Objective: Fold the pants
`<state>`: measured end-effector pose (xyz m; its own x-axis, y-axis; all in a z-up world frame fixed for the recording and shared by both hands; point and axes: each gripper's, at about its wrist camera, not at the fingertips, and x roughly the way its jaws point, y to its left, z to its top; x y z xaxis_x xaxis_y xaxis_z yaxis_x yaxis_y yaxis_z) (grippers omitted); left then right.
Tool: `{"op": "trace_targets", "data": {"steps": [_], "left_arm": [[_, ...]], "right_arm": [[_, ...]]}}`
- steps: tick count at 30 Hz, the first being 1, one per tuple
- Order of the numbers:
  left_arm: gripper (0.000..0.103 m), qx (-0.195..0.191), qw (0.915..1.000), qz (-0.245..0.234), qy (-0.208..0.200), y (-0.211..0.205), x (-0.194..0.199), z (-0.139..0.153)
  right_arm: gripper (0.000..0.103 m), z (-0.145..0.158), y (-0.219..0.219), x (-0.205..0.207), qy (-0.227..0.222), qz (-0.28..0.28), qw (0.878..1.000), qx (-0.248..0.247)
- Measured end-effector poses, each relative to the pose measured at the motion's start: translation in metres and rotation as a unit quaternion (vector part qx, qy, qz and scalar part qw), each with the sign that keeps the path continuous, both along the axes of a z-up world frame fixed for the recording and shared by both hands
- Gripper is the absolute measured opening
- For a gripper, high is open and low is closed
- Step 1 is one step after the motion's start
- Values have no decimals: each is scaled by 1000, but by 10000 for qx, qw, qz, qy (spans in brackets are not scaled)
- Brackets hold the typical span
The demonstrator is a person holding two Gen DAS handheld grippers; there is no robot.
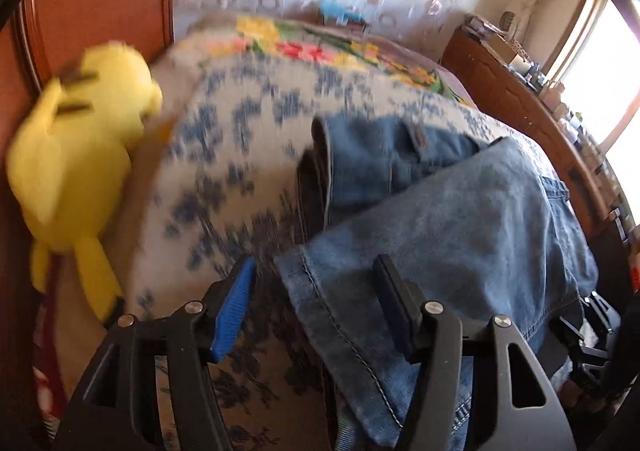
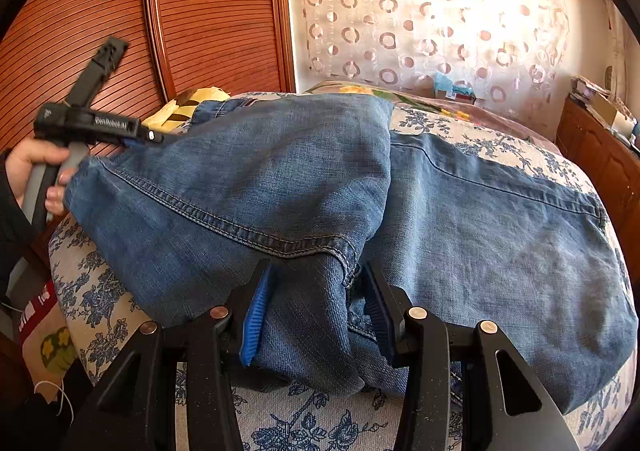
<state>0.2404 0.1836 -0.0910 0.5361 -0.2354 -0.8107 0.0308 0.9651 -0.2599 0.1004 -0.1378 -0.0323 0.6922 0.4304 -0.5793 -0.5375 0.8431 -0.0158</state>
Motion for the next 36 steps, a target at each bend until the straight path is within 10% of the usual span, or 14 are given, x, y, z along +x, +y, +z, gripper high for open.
{"op": "trace_targets", "data": {"steps": [5,9,26,32,36], "left_arm": [[17,79,9995,-210,-241,-13,-11,3],[4,427,9961,-379,-666,-29,-27,21],[2,832,9689,-189,-2322,-45,-16,137],[3,997,9832,61,-1525,-19,12,93],[21,976,9879,129,-1195,-9,10,66]], "right_arm": [[47,0,0,0,-1,-2,10000,-1],[47,0,0,0,-1,-1,10000,0],[47,0,-7,-4,-269,-116,9990,323],[47,-7,-8,-1,-266,-123,9987,408],[47,-10,-7,1,-251,-148,9988,394]]}}
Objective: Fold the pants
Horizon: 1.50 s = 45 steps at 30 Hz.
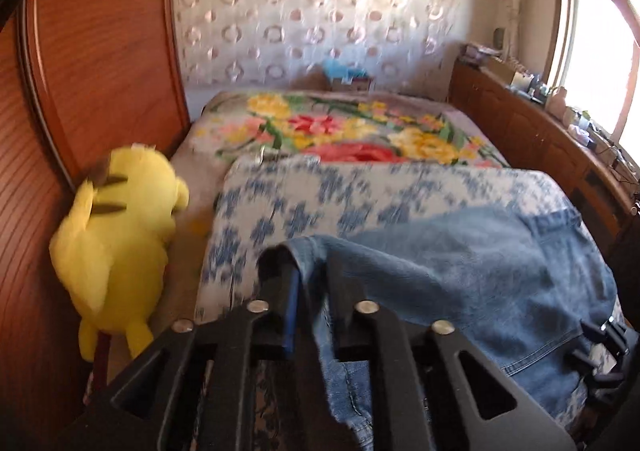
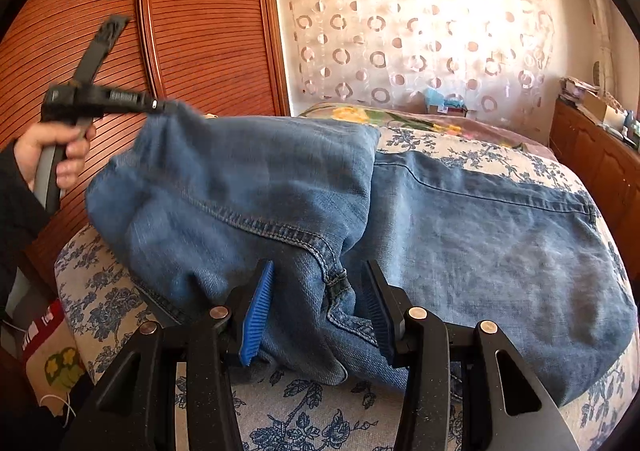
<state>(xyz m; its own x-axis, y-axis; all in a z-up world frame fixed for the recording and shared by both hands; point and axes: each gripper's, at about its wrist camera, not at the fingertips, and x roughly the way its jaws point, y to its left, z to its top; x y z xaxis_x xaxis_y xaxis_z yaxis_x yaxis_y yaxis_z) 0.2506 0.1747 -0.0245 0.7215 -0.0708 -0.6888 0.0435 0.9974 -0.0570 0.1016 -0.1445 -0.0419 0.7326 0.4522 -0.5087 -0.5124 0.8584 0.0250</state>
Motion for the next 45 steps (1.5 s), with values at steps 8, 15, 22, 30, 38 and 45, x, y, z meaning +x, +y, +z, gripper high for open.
{"op": "trace_targets", "data": {"steps": [8,15,22,30,38,45], "left_arm": [[49,-220,9996,-97,121,1,-36,-26],[49,-314,9985,-314,325,-10,-75,-47],[10,-152,9990,-390,124,-23,-101,-52],[5,-301,9995,-39,-55,-2,-117,-49],[21,-294,9996,38,16,2,-117,-51],[68,-181,9987,107,-469,-3,-131,-27]], "right_arm": [[47,0,-3,3,42,-4,10000,-12],[47,-1,-2,5,69,-9,10000,-31],[47,-2,-2,5,80,-32,10000,-3],[47,-2,-5,2,-35,38,9999,161],[47,5,-21,-1,27,365,9984,440],[47,-3,-27,12,643,291,9970,305]]}}
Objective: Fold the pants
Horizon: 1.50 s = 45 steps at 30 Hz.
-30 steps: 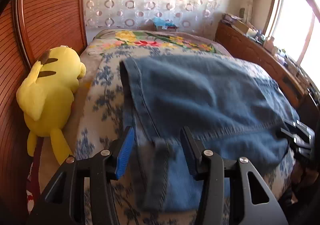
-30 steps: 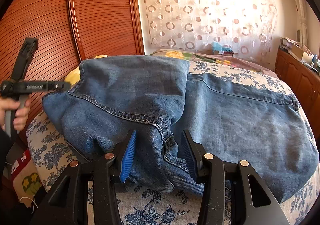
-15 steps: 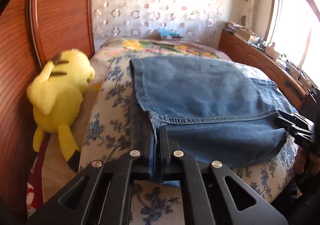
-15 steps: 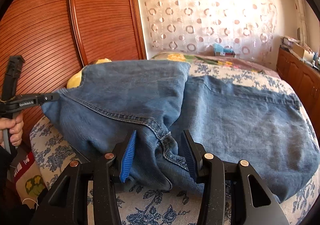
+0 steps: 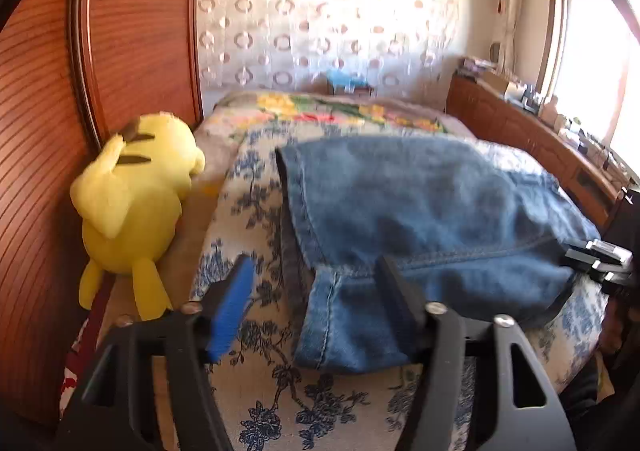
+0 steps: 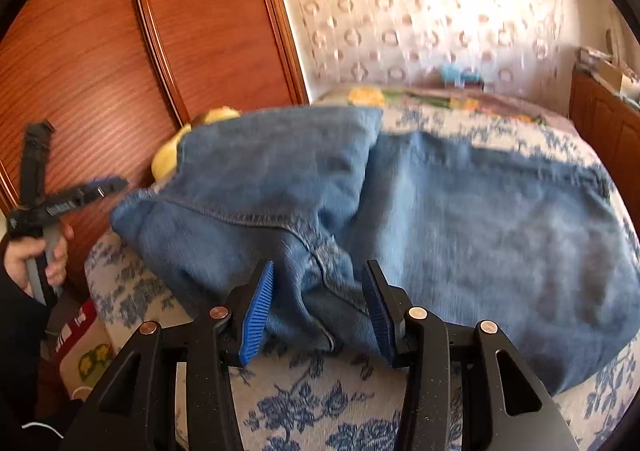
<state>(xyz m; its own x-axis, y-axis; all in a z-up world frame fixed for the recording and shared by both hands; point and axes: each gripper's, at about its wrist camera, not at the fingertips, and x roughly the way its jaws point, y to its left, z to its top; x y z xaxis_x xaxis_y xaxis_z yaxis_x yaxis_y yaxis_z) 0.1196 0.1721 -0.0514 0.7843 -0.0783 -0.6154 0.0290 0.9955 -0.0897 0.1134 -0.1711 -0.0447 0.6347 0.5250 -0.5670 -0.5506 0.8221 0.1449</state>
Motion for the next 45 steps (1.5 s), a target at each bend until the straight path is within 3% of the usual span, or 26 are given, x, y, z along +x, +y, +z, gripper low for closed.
{"op": "trace_targets", "data": {"steps": [10,15,22,28,33,45], "left_arm": [[71,-90,9987,-473,-179,-45,9,16],[71,-93,9965,-829,-20,-86,21,6],[71,128,9913,-1243,412,-131,30,-22],[71,591,9886,-1294,494,-141,23,-37],[75,675,9888,-1271,397,-142,21,-42],[79,948,9888,-1122,276,-150,16,-45]], "right_arm": [[47,-6,3,-3,259,40,9990,-354],[47,1,-13,-14,238,55,9995,-190],[47,15,-42,-18,-23,-331,9994,-112],[47,3,-37,-12,56,-531,9979,-376],[47,-13,-38,-8,265,-633,9965,-475],[51,-19,-39,-25,-98,-708,9950,-692]]}}
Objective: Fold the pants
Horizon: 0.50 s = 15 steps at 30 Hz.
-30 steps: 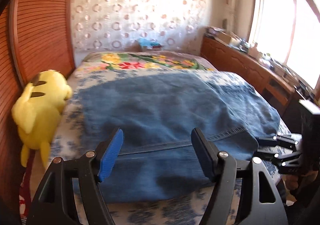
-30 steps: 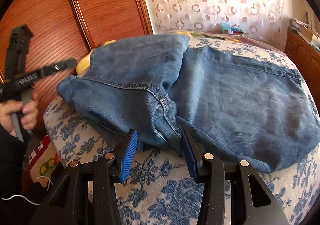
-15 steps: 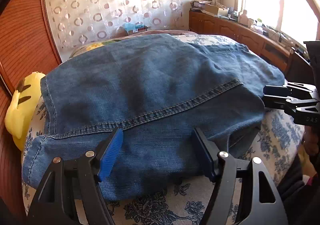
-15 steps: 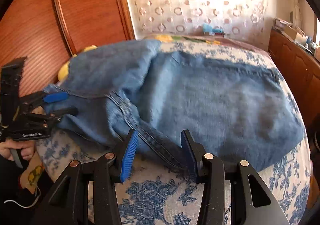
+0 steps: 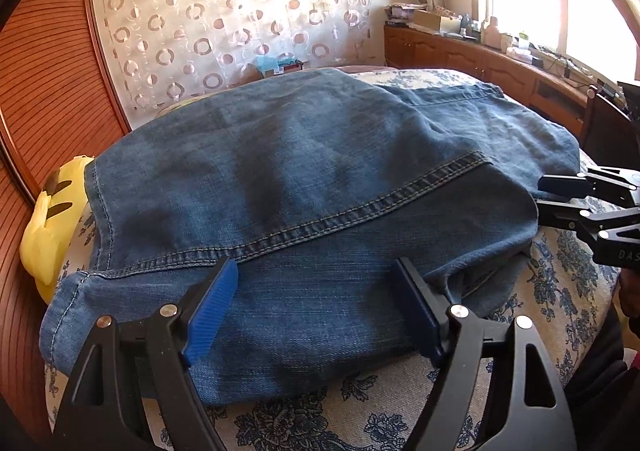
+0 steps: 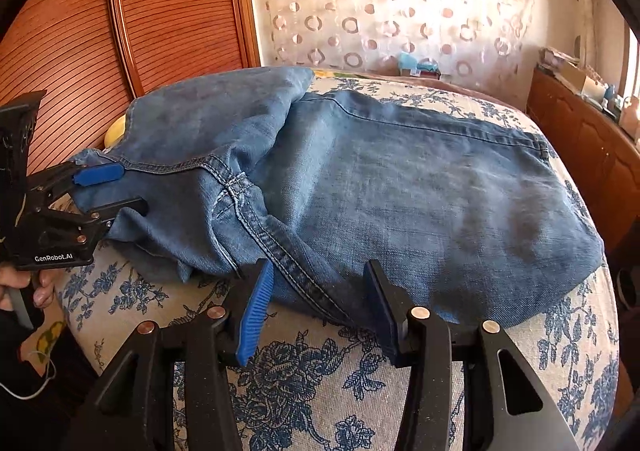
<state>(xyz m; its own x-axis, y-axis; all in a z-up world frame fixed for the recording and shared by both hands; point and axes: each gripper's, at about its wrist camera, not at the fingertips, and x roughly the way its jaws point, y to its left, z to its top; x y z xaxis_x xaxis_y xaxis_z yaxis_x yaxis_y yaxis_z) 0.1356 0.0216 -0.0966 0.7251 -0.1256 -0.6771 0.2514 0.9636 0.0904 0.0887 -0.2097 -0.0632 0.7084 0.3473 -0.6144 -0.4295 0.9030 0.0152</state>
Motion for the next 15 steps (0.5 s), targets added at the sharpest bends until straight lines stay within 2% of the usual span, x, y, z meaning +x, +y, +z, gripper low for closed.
{"op": "trace_targets", "data": {"steps": [2,7,13,15], "left_arm": [[79,33,10000,51,-6,-2,-2,-1],[79,-52,9998,163,32,-3,-4,0],[79,-390,9991,140,125,-4,-6,10],[79,-547,9984,71,152,-5,-7,13]], "right_arm": [[55,-1,-2,-2,-25,-24,10000,-37],[72,-1,-10,-9,48,-50,9999,-127],[72,8,-32,-26,36,-40,10000,16],[72,14,-44,-32,-95,-235,9997,-16]]}}
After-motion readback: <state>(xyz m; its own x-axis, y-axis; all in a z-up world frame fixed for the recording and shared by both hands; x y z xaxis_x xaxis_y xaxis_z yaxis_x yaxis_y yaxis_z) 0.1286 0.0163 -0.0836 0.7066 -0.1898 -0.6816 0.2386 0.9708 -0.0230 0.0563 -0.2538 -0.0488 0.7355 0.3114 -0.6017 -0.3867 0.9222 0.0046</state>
